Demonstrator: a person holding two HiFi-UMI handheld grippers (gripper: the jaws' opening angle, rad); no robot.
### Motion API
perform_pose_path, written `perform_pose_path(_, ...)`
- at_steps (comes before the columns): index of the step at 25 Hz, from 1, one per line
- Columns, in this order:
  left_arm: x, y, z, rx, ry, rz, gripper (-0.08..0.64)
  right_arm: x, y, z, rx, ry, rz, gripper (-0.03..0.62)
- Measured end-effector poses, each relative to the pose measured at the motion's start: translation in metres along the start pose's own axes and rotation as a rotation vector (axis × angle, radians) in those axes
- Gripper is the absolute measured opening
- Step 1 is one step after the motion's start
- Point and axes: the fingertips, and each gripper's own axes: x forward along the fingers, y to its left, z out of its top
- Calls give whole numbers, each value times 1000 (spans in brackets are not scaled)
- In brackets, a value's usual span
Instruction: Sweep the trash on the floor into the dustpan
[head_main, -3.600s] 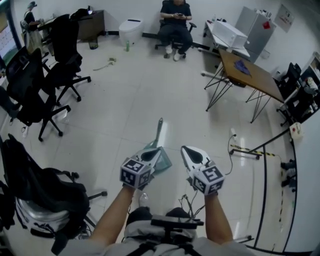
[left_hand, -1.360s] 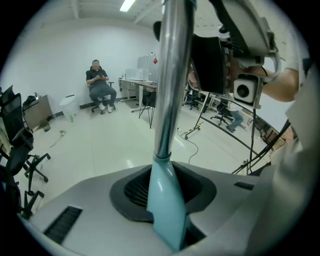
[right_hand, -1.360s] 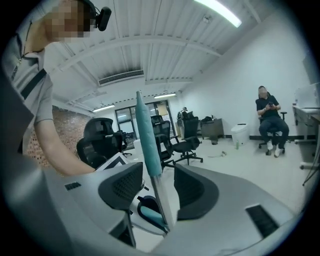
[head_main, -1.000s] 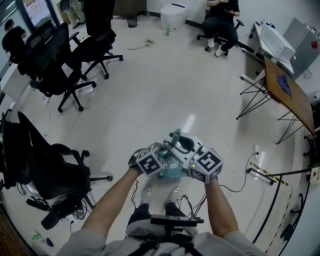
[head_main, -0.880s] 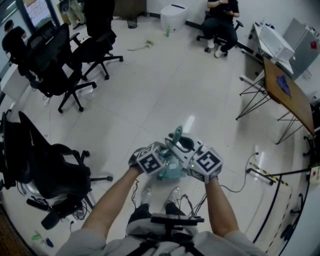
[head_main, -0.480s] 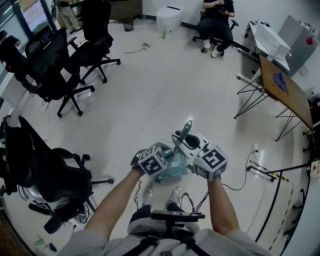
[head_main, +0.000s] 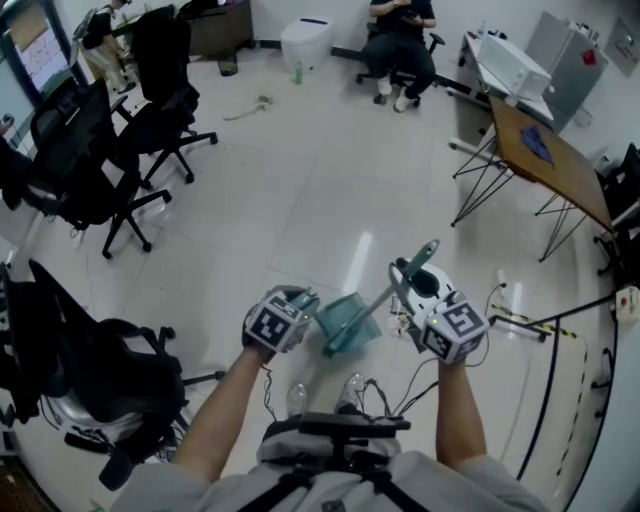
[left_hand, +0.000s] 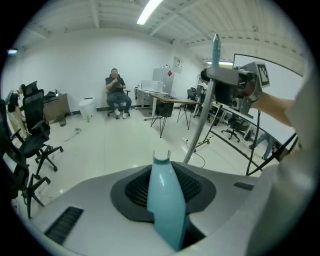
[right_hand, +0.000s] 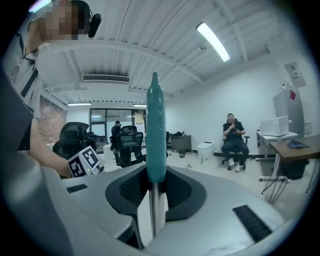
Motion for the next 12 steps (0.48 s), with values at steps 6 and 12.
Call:
perform_pose_path(6, -17, 4, 23, 31, -59, 33, 104, -38, -21, 2, 12, -34, -164, 77)
perform_pose_path(12, -19, 3, 39, 57, -78, 46, 104, -66, -32, 8, -5, -60, -252, 77)
